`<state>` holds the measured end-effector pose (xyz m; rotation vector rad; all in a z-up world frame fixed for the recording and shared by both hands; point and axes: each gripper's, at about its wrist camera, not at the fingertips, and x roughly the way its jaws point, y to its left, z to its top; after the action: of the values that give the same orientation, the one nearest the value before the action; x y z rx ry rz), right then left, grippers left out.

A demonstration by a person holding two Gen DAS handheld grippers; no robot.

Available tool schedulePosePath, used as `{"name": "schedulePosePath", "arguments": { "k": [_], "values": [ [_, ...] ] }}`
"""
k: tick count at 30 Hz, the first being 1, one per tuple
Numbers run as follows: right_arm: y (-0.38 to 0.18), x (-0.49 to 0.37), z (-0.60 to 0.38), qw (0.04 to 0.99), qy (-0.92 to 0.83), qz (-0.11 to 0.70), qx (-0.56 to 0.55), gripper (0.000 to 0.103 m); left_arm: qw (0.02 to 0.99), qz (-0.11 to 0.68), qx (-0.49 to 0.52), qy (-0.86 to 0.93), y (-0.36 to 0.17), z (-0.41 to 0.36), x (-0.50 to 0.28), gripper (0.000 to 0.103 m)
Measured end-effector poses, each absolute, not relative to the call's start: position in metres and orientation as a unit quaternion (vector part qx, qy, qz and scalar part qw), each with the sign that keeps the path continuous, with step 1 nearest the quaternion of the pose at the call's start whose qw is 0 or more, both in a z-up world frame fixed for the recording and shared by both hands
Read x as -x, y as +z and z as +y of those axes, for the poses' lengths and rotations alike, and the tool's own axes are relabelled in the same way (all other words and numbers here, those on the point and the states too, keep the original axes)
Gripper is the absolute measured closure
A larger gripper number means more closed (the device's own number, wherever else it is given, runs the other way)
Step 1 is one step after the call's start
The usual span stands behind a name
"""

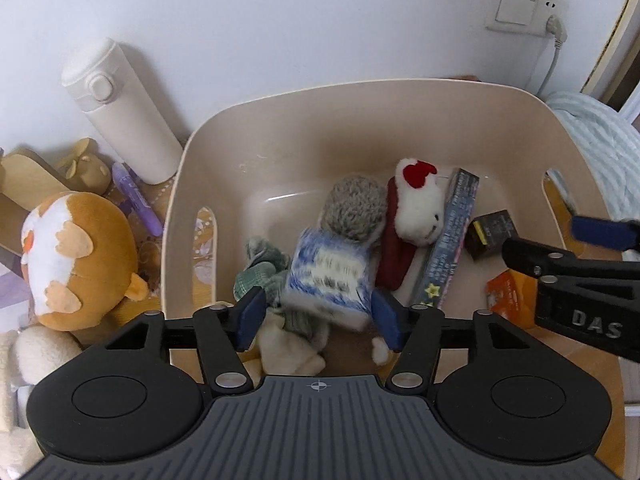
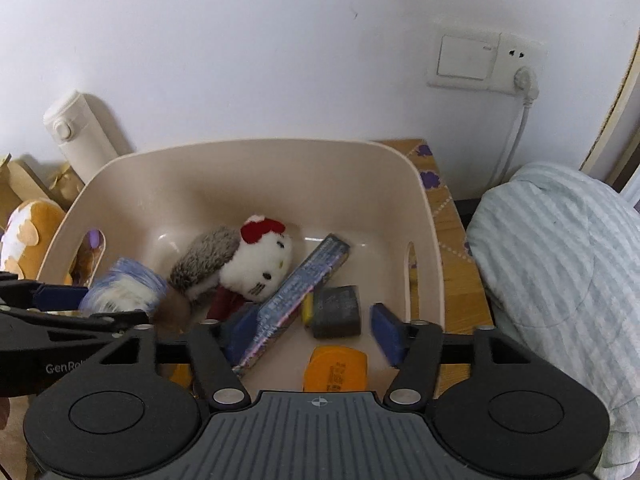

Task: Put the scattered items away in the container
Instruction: 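Open both tools to drop the tissue pack and black block into the basket, then move both tools back toward the last tissue pack and bread packet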

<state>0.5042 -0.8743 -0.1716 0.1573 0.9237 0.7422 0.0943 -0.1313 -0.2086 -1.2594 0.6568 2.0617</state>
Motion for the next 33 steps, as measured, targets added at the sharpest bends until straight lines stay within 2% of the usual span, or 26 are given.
{"name": "schedulePosePath", "arguments": {
  "k": [4,7,19,33],
  "values": [
    [-0.165,-0.500,-0.880,0.831,0.347,0.427,-0.077,0.024,0.314,0.248,0.475,0.784,-0.204,-0.139,-0.094,0.040],
    [-0.161,-0.495,-0.883,0.835,0.344,0.422,-0.080,0.017,0.311,0.246,0.474,0.786,-0.200,-0.146,-0.093,0.037],
    [-0.149,-0.457,-0.902,0.842,0.338,0.407,-0.106,0.012,0.313,0.219,0.478,0.791,-0.184,-0.183,-0.103,0.034],
    [-0.149,-0.403,-0.922,0.837,0.341,0.413,-0.115,0.008,0.333,0.225,0.468,0.787,-0.174,-0.230,-0.143,0.031]
  ]
}}
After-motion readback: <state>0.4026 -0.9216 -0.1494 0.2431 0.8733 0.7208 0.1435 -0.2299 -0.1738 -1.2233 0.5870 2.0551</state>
